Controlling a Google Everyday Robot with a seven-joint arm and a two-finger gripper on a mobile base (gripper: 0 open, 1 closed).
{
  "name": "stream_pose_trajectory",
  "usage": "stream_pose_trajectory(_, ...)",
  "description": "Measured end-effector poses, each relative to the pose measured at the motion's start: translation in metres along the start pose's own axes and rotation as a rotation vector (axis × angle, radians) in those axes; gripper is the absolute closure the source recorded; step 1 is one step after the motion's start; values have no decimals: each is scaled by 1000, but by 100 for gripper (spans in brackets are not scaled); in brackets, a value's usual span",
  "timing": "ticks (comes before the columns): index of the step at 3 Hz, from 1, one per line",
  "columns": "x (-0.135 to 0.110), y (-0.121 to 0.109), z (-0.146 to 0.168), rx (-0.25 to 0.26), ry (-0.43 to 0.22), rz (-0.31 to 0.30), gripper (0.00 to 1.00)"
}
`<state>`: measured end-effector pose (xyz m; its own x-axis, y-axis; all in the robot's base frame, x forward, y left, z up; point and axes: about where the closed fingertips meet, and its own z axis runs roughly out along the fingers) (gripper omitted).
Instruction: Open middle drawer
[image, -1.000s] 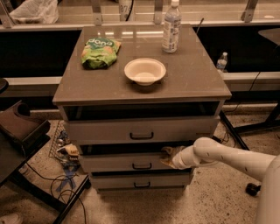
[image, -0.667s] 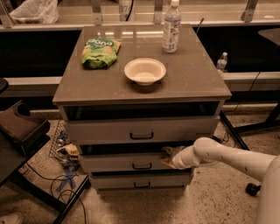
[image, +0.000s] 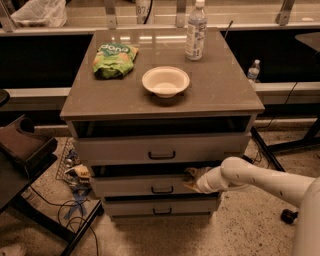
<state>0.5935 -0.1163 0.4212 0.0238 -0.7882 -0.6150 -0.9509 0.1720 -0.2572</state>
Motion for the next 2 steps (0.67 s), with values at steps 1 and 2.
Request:
stream_pose_trajectory(1, 0, 0, 0, 0, 0, 0, 100)
stream_pose_trajectory(2, 0, 1, 1, -2, -1, 0, 87)
